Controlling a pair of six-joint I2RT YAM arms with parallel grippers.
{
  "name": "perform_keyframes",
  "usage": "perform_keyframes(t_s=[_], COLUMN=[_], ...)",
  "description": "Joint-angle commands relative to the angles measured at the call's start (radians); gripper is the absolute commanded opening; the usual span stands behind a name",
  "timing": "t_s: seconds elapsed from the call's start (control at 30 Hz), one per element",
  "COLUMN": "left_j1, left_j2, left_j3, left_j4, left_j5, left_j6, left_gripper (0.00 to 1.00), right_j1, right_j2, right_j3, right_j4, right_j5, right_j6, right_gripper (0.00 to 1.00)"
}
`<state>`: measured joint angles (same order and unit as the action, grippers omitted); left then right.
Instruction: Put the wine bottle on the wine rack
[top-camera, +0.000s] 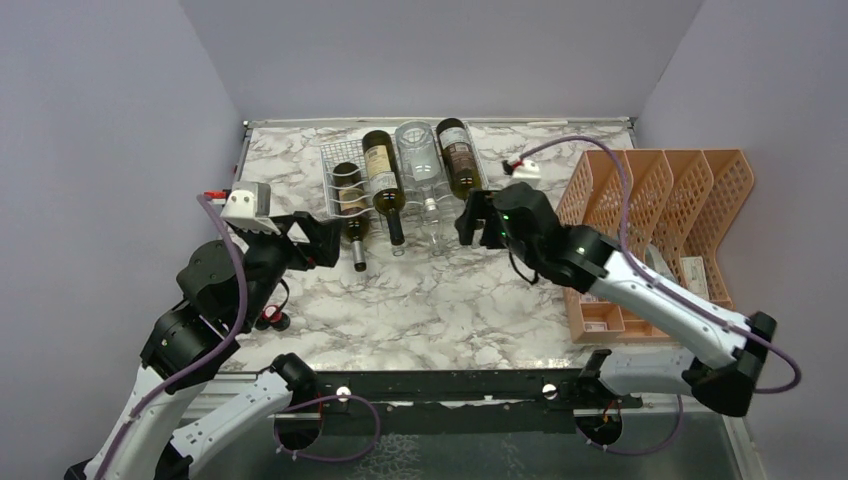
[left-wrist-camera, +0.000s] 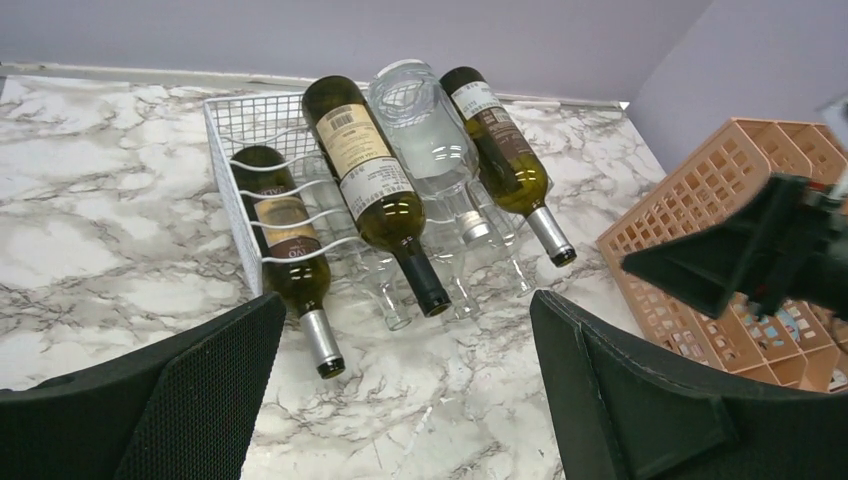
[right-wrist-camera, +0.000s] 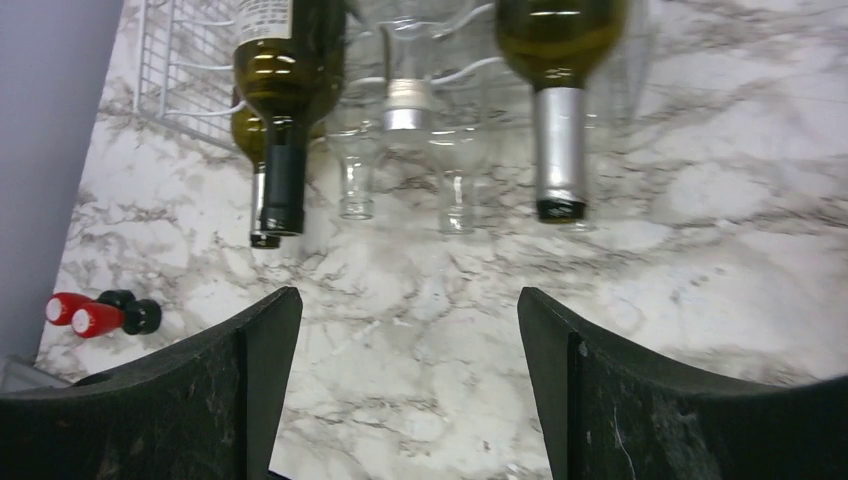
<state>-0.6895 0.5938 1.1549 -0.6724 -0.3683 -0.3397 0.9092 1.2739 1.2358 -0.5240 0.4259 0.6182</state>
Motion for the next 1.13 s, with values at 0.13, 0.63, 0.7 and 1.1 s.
perform_keyframes(t_s=[0.13, 0.63, 0.7, 1.1], left_j1=[-0.002, -0.002, -0.002, -0.002], left_j2=[-0.042, -0.081, -0.085, -0.087], left_j3=[0.096, 0.249, 0.257, 0.25], left_j4=[-0.052, -0.052, -0.052, -0.056], left_j5=[-0.023, -0.047, -0.06, -0.09], left_j6=[0.094, 0.191, 0.195, 0.205], left_gripper=[0.99, 0.99, 0.99, 0.99], right_j1=[-0.003, -0.003, -0.003, -0.002], right_j2=[-0.4, -0.664, -0.671, -0.668], right_j3=[-0.102, 0.025, 0.038, 0.048], right_j4=[-0.135, -0.163, -0.165, -0.173], right_j5=[0.24, 0.294, 0.307, 0.326], right_j6=[-0.123, -0.292, -0.298, -0.307], right_gripper=[0.82, 0.82, 0.82, 0.79])
